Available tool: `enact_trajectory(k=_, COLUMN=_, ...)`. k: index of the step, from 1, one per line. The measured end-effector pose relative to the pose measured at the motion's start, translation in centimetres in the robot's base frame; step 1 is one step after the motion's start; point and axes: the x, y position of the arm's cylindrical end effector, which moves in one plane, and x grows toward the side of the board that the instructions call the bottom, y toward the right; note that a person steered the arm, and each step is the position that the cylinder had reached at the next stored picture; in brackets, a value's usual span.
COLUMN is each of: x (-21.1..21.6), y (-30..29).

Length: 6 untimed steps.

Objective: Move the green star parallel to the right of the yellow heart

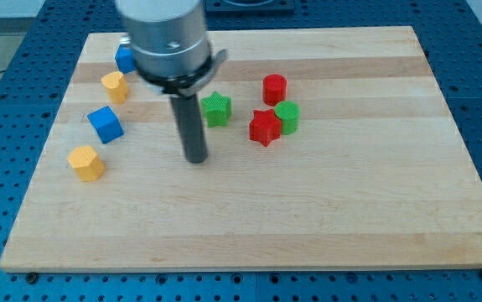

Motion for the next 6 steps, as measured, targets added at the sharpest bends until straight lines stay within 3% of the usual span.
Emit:
enact_trajectory(k=2, x=-6.7, y=3.6)
enact_trajectory(k=3, x=-13.8, y=4.2)
enact_trajectory(k=4, x=-8.7, y=9.1)
enact_trajectory(k=5, x=-8.7, y=7.9)
enact_trajectory(k=6, x=-9.2, y=1.9)
